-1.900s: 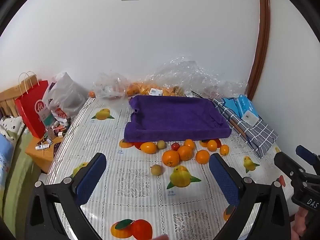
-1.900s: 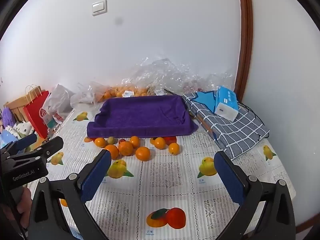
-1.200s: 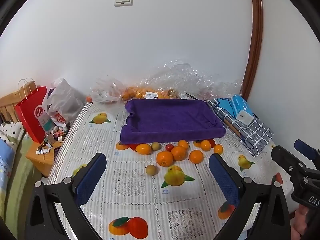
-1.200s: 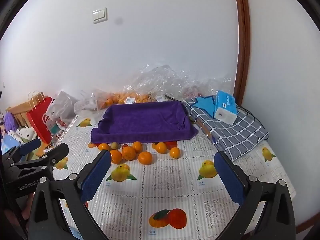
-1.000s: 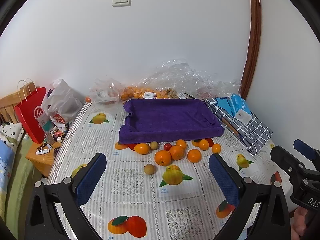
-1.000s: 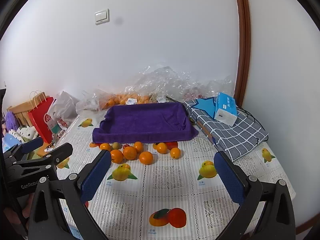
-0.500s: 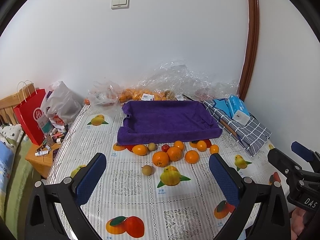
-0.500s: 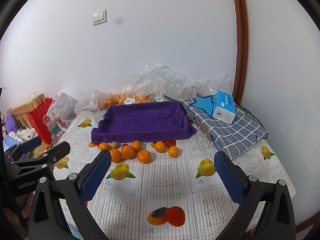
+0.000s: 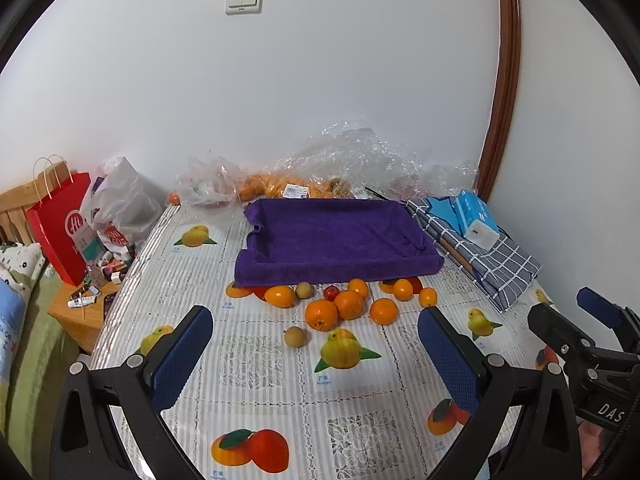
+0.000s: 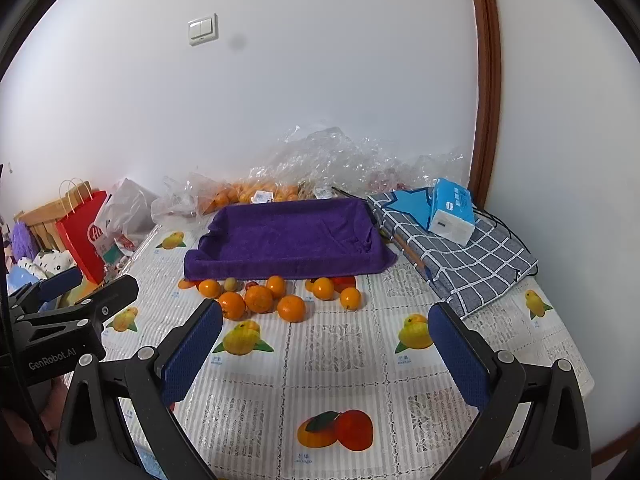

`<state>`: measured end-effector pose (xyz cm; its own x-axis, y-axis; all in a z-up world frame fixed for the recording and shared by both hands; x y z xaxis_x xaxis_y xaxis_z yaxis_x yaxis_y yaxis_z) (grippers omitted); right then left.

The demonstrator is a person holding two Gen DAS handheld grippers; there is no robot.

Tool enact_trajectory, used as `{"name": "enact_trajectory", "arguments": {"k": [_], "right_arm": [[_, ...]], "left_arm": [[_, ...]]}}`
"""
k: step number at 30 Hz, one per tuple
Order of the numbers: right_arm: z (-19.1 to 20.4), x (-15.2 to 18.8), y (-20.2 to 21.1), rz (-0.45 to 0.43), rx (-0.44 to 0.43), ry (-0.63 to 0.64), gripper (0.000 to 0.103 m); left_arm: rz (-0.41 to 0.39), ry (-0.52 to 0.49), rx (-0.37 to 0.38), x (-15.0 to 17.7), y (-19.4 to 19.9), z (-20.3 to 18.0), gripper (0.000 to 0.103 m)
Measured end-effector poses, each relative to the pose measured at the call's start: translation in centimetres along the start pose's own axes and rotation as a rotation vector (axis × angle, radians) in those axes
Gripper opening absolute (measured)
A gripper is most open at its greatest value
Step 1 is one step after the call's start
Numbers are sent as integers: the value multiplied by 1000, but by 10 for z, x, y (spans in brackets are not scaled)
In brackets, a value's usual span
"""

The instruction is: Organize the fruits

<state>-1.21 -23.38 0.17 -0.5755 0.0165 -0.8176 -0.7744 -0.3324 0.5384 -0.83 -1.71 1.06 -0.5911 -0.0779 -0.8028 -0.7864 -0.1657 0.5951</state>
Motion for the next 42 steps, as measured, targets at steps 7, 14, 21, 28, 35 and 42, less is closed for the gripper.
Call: {"name": "enact_trajectory", "arguments": {"k": [7, 14, 21, 28, 35, 42], "right_arm": [[0, -2, 2, -10, -5, -3, 102], [1, -3, 5, -12, -7, 1, 102], [2, -3, 5, -15, -10, 4, 102], [3, -3, 4, -14, -9, 5, 102], [7, 1, 3, -9, -13, 14, 102], [9, 0, 0, -7, -12, 21, 102]], "left_arm": [[-14, -1, -7, 0, 3, 1, 103], [-21, -3, -1, 3, 6, 2, 103], [-32, -1, -7, 4, 10, 2, 103], [-19, 3, -9, 6, 7, 2, 103], [-19, 6, -13, 8, 6, 5, 103], [-20, 6, -15, 8, 4, 6, 103]]}}
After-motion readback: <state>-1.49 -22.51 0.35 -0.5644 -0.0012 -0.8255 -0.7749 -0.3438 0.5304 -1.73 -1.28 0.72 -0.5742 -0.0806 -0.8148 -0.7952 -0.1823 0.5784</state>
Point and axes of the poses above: each gripper's, at about its wrist camera, not at the fingertips, and y roughly against the way its jaws point, z to its left, x to its underside, the point moved 1 cm from there along -y, roughly the way its jaws point, and after that the axes turned 11 degrees about -x, right-handed, at the moved point
